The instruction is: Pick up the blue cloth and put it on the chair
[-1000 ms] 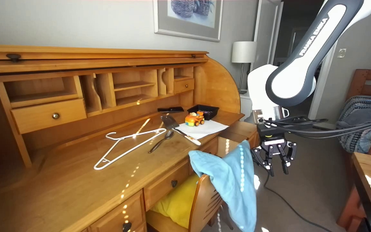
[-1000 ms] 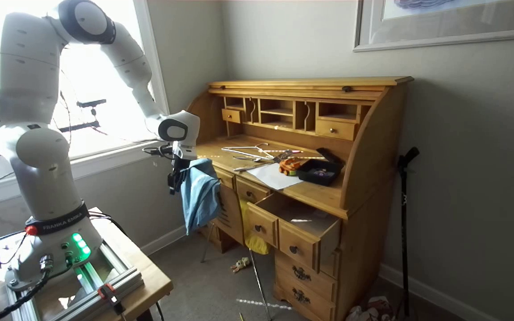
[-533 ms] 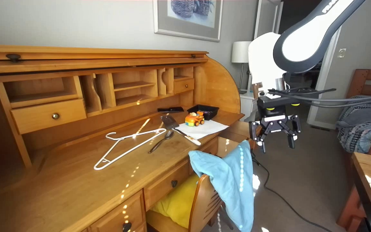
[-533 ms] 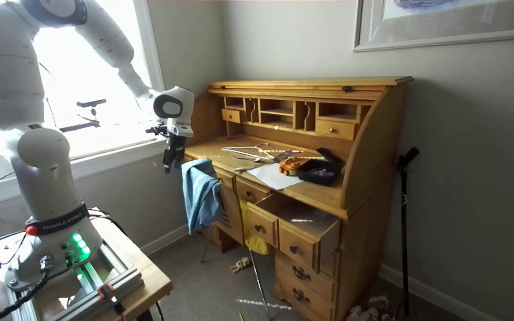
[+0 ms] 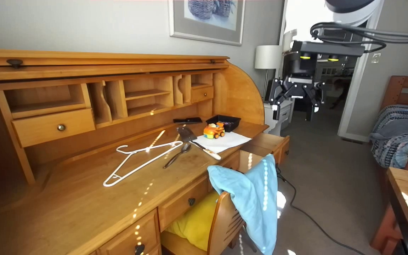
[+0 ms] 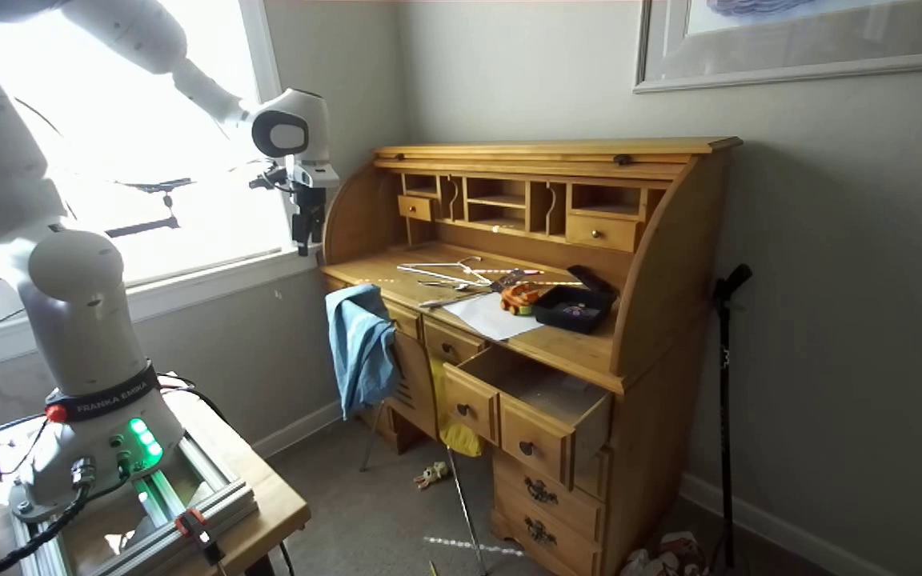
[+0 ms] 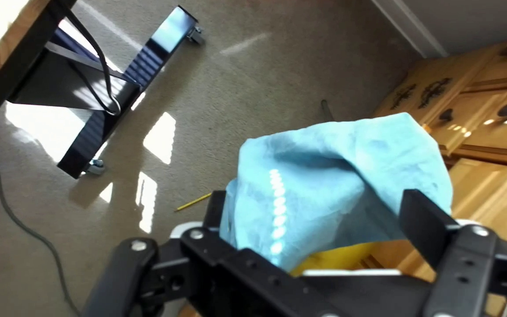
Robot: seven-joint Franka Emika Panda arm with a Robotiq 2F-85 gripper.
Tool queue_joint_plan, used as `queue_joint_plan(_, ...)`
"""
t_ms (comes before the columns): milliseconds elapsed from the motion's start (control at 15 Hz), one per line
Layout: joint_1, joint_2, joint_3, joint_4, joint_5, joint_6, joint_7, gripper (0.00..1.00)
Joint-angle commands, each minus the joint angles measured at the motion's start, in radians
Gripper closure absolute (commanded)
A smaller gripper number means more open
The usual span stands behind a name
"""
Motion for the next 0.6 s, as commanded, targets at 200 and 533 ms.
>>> queue_joint_plan(200, -0.043, -0.043, 0.031, 0.02, 0.004, -0.003, 0.004, 0.0)
queue_joint_plan(533, -0.043, -0.032, 0.036, 0.019, 0.003, -0.003, 0.005, 0.0)
